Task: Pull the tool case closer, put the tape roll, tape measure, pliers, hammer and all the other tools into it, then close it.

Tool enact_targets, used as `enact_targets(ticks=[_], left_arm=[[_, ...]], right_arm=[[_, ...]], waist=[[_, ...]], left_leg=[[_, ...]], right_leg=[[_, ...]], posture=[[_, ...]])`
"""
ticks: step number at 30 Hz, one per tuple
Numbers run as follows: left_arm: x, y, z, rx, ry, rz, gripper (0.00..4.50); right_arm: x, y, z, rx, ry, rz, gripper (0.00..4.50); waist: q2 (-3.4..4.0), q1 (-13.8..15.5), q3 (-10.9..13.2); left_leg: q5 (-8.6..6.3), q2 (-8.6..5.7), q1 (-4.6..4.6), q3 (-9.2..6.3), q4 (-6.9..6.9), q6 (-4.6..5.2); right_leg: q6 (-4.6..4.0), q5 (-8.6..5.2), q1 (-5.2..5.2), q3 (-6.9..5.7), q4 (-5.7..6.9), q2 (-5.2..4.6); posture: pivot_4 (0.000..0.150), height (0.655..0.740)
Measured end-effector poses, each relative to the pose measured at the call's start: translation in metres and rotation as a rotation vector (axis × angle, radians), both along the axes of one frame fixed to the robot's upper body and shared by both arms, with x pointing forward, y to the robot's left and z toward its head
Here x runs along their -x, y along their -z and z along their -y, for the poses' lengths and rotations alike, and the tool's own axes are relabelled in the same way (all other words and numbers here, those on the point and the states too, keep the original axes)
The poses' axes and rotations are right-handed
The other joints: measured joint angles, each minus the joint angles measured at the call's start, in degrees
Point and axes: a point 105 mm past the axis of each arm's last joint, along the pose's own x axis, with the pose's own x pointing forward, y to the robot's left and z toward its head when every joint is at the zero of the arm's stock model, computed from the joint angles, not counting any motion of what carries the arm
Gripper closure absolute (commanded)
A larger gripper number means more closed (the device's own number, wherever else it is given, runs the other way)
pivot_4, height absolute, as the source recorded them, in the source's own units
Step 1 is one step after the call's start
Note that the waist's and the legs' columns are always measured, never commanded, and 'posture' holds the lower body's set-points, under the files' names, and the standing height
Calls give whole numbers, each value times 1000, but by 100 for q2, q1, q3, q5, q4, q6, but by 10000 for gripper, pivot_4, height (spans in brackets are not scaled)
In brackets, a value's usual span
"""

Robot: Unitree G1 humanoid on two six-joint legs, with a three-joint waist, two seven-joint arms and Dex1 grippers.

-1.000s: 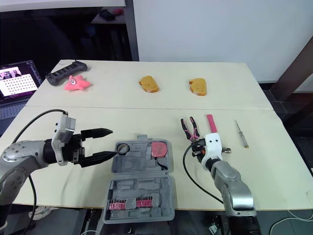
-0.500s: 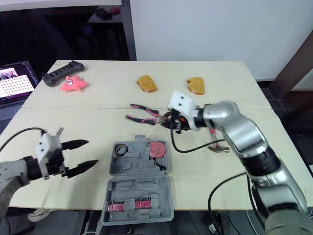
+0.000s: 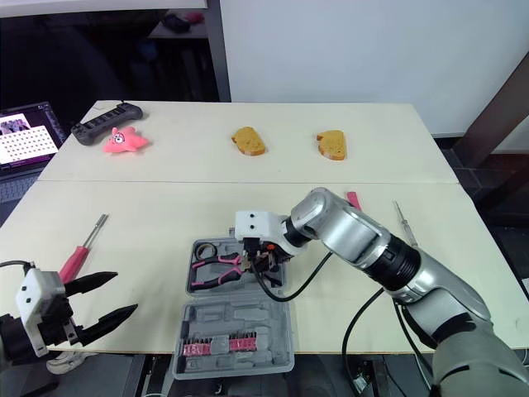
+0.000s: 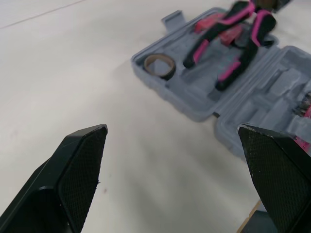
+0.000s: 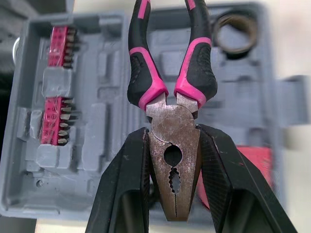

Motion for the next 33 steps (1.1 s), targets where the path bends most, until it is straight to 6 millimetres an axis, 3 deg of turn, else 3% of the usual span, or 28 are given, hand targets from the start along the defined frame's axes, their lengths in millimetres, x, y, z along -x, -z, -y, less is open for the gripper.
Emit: enact_targets(ticks=[8, 32, 33], left_arm=[[6, 2, 3, 2, 11, -22, 0], [-1, -3, 3, -3, 18, -6, 0], [-1, -3, 3, 1, 17, -7, 0]], right_arm=[[-11, 23, -5, 40, 80, -24, 35659], [-8, 33, -19, 27, 68, -39, 35659], [-9, 34, -19, 26, 71, -44, 30659]], waist=[[0, -21, 0], [-1, -74, 0], [-1, -88, 0]], left_leg=[[0, 1, 0, 1, -7, 0], [0, 1, 0, 0, -8, 0], [0, 1, 0, 0, -8, 0]], right_leg=[[0, 0, -3, 0, 0, 1], [-1, 0, -3, 0, 0, 3], [0, 0, -3, 0, 0, 3]], posture=[[1500, 7129], [1500, 7129], [1500, 7129]])
